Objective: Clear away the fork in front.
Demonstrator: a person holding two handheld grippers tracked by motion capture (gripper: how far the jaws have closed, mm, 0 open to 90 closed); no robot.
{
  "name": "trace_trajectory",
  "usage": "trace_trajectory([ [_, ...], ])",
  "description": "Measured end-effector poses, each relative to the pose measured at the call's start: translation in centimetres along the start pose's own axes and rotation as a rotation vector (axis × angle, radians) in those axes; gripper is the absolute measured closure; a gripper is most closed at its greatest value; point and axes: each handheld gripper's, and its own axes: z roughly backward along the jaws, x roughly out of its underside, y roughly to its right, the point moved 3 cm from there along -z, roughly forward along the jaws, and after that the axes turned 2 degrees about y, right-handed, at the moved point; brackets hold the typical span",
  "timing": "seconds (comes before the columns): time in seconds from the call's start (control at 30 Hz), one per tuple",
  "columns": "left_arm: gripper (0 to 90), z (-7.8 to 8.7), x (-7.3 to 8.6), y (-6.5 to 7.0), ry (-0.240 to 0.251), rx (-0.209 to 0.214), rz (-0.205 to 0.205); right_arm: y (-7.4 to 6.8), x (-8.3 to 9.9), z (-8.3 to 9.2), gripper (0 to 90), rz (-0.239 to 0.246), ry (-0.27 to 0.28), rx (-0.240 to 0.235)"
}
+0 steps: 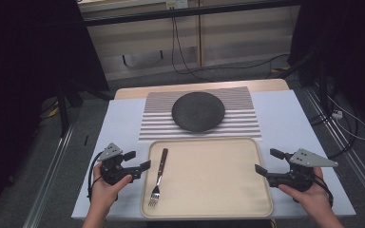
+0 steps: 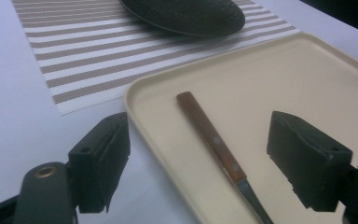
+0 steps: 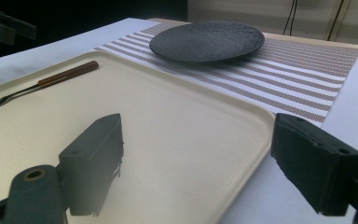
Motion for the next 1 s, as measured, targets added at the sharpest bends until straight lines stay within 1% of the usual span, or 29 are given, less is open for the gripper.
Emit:
trace_trajectory([
  [0.07, 18.1, 0.2, 0.2, -0.2, 0.005, 0.0, 0.004, 0.0, 0.1, 0.1, 16.8, -0.003, 0.001, 0.0],
  [0.17, 16.6, 0.5, 0.3, -0.3, 0.012, -0.004, 0.005, 0.1, 0.3, 0.1, 16.8, -0.003, 0.002, 0.001],
  [0.27, 15.6, 0.7, 0.3, -0.3, 0.015, -0.004, -0.003, 0.2, 0.4, 0.1, 16.8, -0.009, 0.003, 0.003],
  [0.37, 14.3, 0.8, 0.3, -0.3, 0.015, -0.004, -0.007, 0.1, 0.5, 0.3, 16.8, -0.003, 0.003, 0.005],
  [0.47, 13.2, 0.9, 0.4, -0.4, 0.013, -0.006, -0.021, 0.1, 0.7, 0.4, 16.8, 0.002, -0.006, 0.006],
  [0.5, 12.9, 1.0, 0.4, -0.4, 0.016, -0.005, -0.014, 0.1, 0.8, 0.4, 16.8, 0.0, -0.005, 0.007],
  [0.57, 12.3, 1.1, 0.5, -0.6, 0.012, -0.008, -0.021, 0.2, 0.8, 0.6, 16.8, 0.005, -0.008, 0.008],
  [0.6, 12.2, 1.2, 0.6, -0.5, 0.012, -0.008, -0.017, 0.3, 0.9, 0.6, 16.7, 0.006, -0.007, 0.006],
  [0.67, 12.0, 1.3, 0.7, -0.6, 0.013, -0.005, -0.026, 0.4, 1.0, 0.8, 16.8, 0.001, -0.006, 0.005],
  [0.73, 11.5, 1.3, 0.9, -0.6, 0.018, 0.002, -0.024, 0.5, 1.1, 0.9, 16.8, 0.0, -0.011, 0.009],
  [0.9, 10.7, 1.5, 1.1, -0.5, 0.029, 0.005, -0.023, 0.8, 1.1, 1.3, 16.8, -0.009, 0.0, 0.011],
  [0.97, 10.3, 1.6, 1.1, -0.5, 0.035, -0.001, -0.023, 0.9, 1.2, 1.3, 16.8, -0.006, -0.005, 0.011],
  [1.0, 10.0, 1.6, 1.2, -0.5, 0.037, 0.003, -0.021, 0.9, 1.3, 1.2, 16.9, -0.015, -0.011, 0.009],
])
